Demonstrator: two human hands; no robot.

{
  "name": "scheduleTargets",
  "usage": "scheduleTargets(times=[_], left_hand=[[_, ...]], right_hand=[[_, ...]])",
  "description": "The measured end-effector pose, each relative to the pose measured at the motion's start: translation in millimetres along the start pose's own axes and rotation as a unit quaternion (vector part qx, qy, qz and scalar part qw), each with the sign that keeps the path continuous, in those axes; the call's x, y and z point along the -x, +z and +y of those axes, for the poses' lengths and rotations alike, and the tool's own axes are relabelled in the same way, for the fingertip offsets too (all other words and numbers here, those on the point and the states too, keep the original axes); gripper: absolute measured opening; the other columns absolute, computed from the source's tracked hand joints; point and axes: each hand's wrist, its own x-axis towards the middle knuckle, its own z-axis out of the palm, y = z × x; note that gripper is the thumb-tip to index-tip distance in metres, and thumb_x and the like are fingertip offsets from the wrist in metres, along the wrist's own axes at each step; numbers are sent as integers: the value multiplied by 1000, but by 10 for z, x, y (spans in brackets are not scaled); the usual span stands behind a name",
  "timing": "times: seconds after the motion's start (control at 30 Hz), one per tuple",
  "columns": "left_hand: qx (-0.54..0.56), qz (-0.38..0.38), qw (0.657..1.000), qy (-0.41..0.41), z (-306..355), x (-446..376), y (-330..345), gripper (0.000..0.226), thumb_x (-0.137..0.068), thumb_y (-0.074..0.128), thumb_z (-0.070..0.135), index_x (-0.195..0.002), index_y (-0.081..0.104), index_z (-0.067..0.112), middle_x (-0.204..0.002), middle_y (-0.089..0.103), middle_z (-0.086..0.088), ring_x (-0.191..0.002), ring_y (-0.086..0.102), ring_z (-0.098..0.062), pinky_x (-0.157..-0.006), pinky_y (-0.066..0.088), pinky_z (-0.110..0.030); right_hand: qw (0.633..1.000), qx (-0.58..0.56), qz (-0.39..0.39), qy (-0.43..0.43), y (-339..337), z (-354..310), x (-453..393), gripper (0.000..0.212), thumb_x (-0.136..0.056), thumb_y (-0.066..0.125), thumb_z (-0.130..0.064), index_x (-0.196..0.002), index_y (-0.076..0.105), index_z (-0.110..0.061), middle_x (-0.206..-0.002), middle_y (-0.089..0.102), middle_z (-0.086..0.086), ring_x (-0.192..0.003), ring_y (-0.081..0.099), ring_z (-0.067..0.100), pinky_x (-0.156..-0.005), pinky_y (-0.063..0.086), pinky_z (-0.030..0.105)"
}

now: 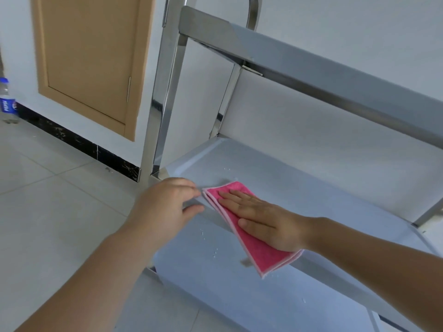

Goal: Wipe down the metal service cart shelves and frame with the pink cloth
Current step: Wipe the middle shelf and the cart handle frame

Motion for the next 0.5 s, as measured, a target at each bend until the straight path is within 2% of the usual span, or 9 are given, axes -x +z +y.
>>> scheduleTargets(times=[0.17,0.27,0.4,0.5], left_hand=[[12,10,1000,13,-25,4,27,24,-75,76,24,-97,74,14,-103,70,-2,-96,64,-20,-81,53,-36],[15,26,999,24,-50,12,31,21,-71,79,23,-91,75,17,-97,72,2,-90,66,-16,-77,54,-33],[26,-1,999,45,-173,-17,-13,24,-72,78,24,-96,74,25,-102,71,10,-92,64,-8,-83,45,-22],[47,-10,997,66,-249,-49,-43,27,-73,77,14,-97,73,27,-103,70,13,-95,62,-1,-87,47,-24]], right_hand=[[999,-43,3,24,-54,154,-291,47,-101,25,-33,-143,5,-38,-156,2,-16,-141,-5,-4,-119,1,32],[999,-28,18,36,-58,384,-427,46,-101,23,-34,-143,5,-38,-156,2,-16,-141,-4,-3,-119,1,29],[994,-24,48,96,-116,846,-655,48,-101,22,-32,-148,13,-26,-157,6,-10,-143,5,3,-119,4,33],[990,37,46,130,-179,1207,-804,47,-102,23,-24,-148,16,-14,-157,7,-1,-144,7,11,-119,3,31]])
